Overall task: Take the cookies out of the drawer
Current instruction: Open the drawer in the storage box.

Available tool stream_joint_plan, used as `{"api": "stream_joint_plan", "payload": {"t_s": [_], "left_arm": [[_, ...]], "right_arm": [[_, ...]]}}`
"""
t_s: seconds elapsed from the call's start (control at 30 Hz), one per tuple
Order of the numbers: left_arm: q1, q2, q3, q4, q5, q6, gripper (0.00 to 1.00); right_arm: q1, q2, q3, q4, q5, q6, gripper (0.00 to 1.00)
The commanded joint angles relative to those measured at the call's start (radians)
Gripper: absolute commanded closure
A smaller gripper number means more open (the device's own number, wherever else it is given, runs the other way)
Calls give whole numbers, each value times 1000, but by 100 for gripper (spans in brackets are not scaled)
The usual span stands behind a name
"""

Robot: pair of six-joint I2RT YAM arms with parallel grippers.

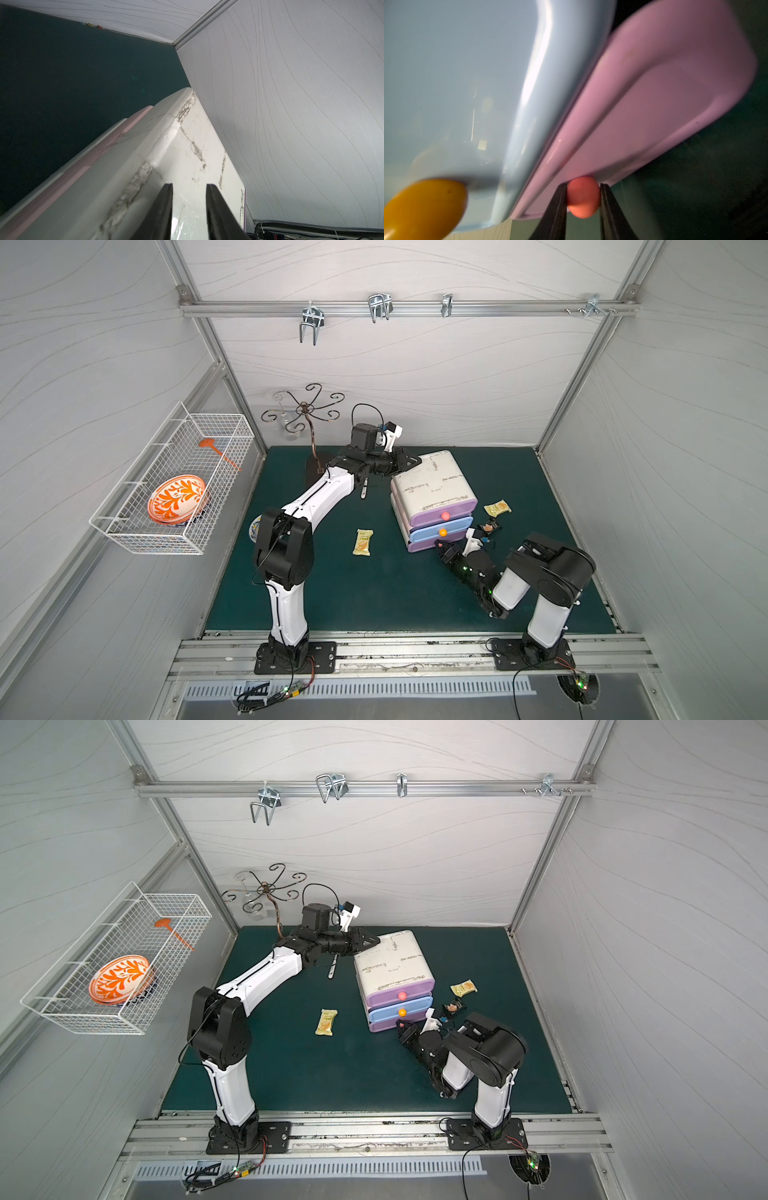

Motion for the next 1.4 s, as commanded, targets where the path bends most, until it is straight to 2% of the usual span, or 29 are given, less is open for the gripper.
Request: {"api": "stream_joint_plan", "payload": {"t_s": [0.0,0.27,0.5,0.6,0.7,0.77,0.8,0.9,0.93,0.97,1.03,1.13,1.27,1.37], "left_arm": [[3,95,-66,-195,-64,5,60],[2,36,1,-161,-21,-82,40],[1,-87,31,-137,-18,-146,33],[-6,-188,-19,-155,-32,-147,32],[-35,-333,-142,-172,-80,-129,32],[-75,-439,-243,-214,-152,-84,36],[-100,-493,-292,-242,-192,-62,43],[-187,-625,-465,-239,-266,-84,76],[-217,-666,-521,-210,-290,-107,84],[-244,-695,-574,-188,-314,-130,88],[-295,-756,-689,-138,-370,-176,92],[-361,-798,-790,-106,-464,-200,93],[-416,-776,-844,-46,-578,-225,95],[-464,-747,-840,-31,-744,-223,95]], "right_arm": [[13,28,-3,-118,-83,19,87],[4,-11,26,-185,-102,15,87],[1,-19,28,-200,-107,14,87],[2,-21,26,-202,-108,14,87],[1,-19,26,-203,-111,15,87],[-1,-17,27,-202,-118,14,87],[-2,-16,26,-202,-122,14,87],[-4,-16,24,-200,-124,17,87],[-6,-14,24,-199,-127,16,87],[-6,-13,26,-199,-130,16,87],[-9,-13,33,-206,-139,14,87],[-11,-10,45,-209,-148,12,87],[-10,-4,49,-209,-150,13,87],[-10,-3,48,-209,-151,13,87]]}}
